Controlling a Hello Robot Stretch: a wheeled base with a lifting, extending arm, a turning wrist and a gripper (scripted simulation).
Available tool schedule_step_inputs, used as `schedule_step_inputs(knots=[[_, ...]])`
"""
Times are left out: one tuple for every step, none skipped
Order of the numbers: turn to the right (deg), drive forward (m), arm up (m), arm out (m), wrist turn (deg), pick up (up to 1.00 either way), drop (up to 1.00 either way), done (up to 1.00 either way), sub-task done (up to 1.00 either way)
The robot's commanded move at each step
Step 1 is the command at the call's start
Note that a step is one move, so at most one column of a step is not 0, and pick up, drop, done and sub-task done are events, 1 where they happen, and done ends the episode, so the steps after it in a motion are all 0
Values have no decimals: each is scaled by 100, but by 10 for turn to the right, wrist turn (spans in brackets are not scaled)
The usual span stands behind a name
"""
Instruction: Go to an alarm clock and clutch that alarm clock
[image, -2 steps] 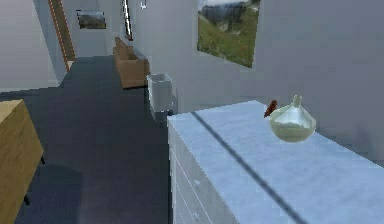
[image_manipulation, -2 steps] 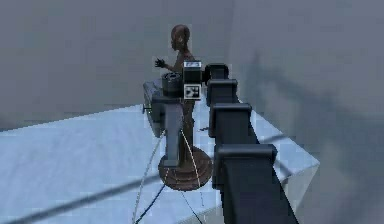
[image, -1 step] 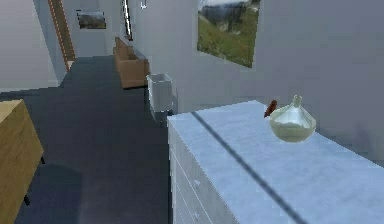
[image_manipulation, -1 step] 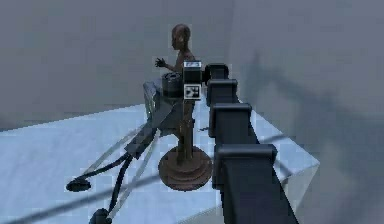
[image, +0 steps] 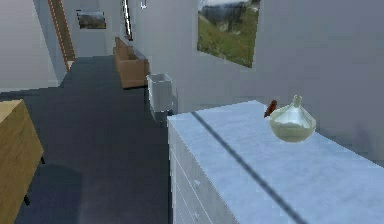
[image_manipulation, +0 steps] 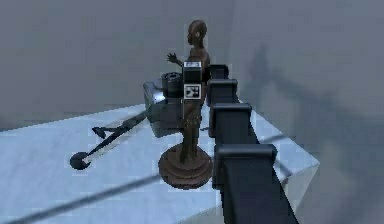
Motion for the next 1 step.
schedule_step_inputs(knots=[[0, 0, 0, 0, 450, 0, 0, 0, 0]])
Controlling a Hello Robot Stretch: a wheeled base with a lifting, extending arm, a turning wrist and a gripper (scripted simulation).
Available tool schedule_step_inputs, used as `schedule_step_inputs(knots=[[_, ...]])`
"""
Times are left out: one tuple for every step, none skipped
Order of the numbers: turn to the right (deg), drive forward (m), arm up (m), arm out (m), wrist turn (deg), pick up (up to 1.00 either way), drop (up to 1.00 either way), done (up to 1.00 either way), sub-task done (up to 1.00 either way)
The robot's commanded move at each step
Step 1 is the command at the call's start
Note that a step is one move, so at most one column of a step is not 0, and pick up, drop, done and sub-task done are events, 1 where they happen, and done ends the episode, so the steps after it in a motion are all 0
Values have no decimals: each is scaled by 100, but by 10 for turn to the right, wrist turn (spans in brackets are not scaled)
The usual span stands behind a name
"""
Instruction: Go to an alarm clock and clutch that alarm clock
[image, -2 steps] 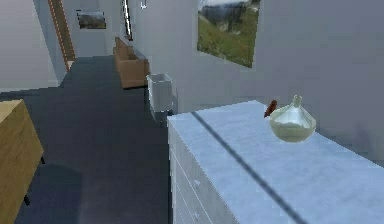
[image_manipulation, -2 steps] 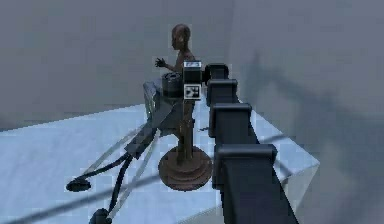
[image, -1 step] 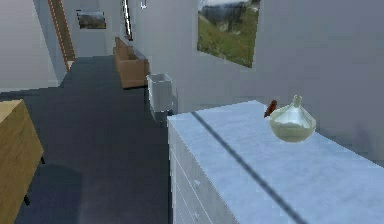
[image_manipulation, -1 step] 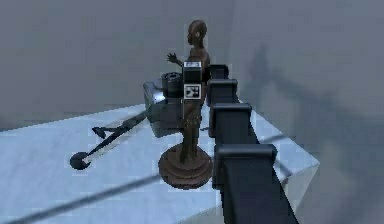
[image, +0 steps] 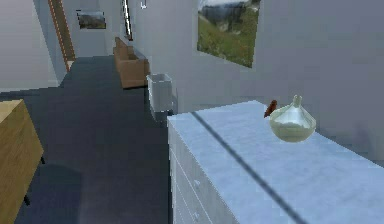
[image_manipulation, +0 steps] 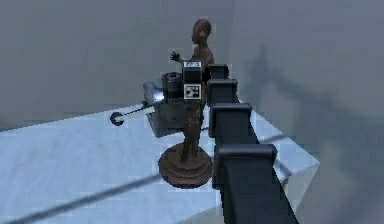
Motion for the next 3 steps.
schedule_step_inputs(knots=[[0, 0, 0, 0, 180, 0, 0, 0, 0], [0, 0, 0, 0, 0, 100, 0, 0, 0], [0, 0, 0, 0, 0, 0, 0, 100, 0]])
